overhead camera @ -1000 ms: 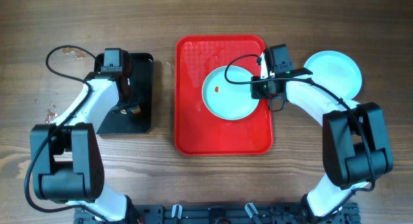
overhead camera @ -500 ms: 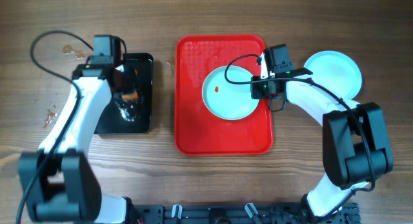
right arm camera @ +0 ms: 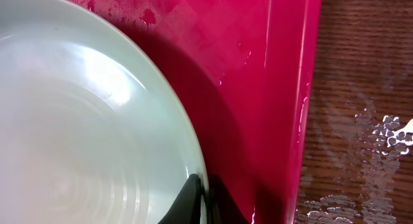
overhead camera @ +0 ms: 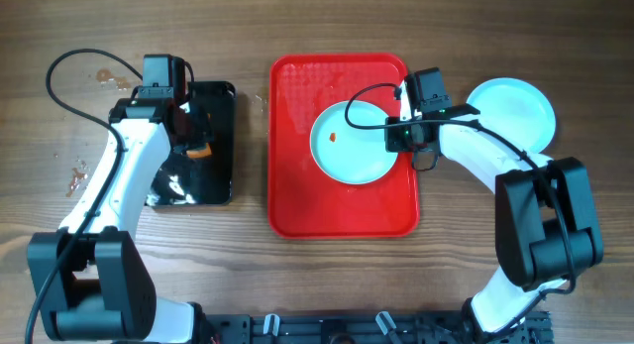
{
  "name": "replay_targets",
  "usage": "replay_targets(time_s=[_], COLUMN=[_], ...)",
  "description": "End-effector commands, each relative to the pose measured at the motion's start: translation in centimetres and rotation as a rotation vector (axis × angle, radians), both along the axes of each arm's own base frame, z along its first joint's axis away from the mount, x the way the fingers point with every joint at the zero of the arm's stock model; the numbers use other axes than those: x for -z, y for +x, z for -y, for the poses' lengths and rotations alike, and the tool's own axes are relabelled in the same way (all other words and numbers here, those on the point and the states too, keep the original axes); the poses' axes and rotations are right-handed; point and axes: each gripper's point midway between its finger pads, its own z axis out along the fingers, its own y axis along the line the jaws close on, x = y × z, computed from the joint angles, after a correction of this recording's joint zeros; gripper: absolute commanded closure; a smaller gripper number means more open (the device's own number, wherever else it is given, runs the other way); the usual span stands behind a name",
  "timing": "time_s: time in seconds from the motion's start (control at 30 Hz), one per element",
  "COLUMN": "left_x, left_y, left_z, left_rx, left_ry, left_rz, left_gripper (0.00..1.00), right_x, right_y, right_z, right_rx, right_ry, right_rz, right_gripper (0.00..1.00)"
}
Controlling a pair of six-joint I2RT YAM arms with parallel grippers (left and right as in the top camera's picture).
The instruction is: Clean dirty plates on tray and stack at the side
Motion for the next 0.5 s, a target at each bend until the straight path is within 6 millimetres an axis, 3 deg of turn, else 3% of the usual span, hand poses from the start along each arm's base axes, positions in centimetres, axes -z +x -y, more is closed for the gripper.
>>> replay_targets(time_s=[0.0, 0.1, 0.33, 0.47], left_x=[0.0, -1.4, -4.3, -2.8], left_y=[0.3, 0.8, 1.7, 1.8], left_z=[3.7, 8.2, 21.7, 26.4], left_rx=[0.084, 0.154, 0.381, 0.365], left_ry=[-0.189, -0.322, -0.458, -0.538], left_rz=[0.014, 0.042, 0.197, 0.19], left_gripper=[0.96, 0.96, 0.96, 0.96], right_x=[1.6, 1.7, 1.6, 1.6], right_y=[-0.7, -0.7, -0.7, -0.7], right_z=[0.1, 0.1, 0.1, 0.1], right_rx=[-0.002, -0.003, -0.003, -0.003], right_ry=[-0.017, -0.017, -0.017, -0.018], right_rz=[-0.05, -0.051, -0.05, -0.05], right_gripper=[0.94, 0.94, 0.94, 0.94])
